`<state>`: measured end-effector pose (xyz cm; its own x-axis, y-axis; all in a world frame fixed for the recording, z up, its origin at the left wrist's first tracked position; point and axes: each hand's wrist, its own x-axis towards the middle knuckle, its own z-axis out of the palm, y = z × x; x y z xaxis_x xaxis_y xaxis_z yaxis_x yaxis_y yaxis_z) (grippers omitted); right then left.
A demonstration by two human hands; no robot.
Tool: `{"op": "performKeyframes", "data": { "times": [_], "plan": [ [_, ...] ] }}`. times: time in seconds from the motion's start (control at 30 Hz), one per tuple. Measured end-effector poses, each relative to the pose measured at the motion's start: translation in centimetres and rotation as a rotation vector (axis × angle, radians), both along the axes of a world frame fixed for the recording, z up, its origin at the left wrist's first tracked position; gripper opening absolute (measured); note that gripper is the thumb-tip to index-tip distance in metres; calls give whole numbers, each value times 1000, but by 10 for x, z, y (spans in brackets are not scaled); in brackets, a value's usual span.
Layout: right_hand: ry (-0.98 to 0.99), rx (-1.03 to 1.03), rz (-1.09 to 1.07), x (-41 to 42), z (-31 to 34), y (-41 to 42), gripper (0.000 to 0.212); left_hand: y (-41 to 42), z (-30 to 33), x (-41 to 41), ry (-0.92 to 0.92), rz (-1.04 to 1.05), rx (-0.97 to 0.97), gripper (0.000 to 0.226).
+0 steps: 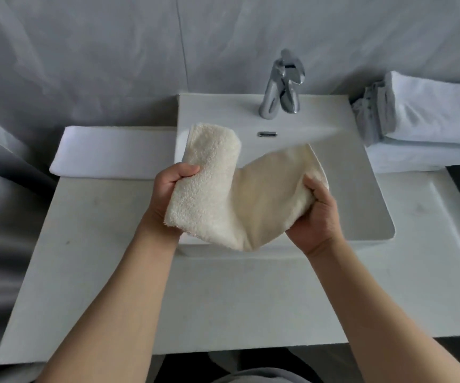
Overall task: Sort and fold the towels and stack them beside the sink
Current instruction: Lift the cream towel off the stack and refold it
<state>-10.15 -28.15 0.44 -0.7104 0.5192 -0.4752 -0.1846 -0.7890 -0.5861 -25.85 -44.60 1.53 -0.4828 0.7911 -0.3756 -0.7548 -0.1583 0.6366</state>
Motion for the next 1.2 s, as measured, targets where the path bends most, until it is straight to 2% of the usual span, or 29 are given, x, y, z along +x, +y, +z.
{"op": "performKeyframes", "data": {
  "times": [0.1,0.17,0.4,0.6,0.73,0.87,1.0,1.2],
  "plan": [
    [-110,12,39,42,1,31,34,32,4,40,-10,39,12,37],
    [-168,42,-17,61,4,50,30,49,5,57,-37,41,13,46],
    [-222,173,-388,98,19,115,57,104,12,71,-14,13,47,55],
    [-95,54,-536,124,21,162,54,167,10,98,-18,28,76,52],
    [45,-27,-532,134,27,210,40,221,14,119,8,92,107,46],
    [186,-74,-467,139,46,278,57,281,20,127,-36,231,165,28],
    [358,-186,-472,144,59,356,60,359,30,133,-36,240,249,32],
    [390,-158,-560,160,74,460,49,471,38,144,-36,141,196,38]
  ]
}}
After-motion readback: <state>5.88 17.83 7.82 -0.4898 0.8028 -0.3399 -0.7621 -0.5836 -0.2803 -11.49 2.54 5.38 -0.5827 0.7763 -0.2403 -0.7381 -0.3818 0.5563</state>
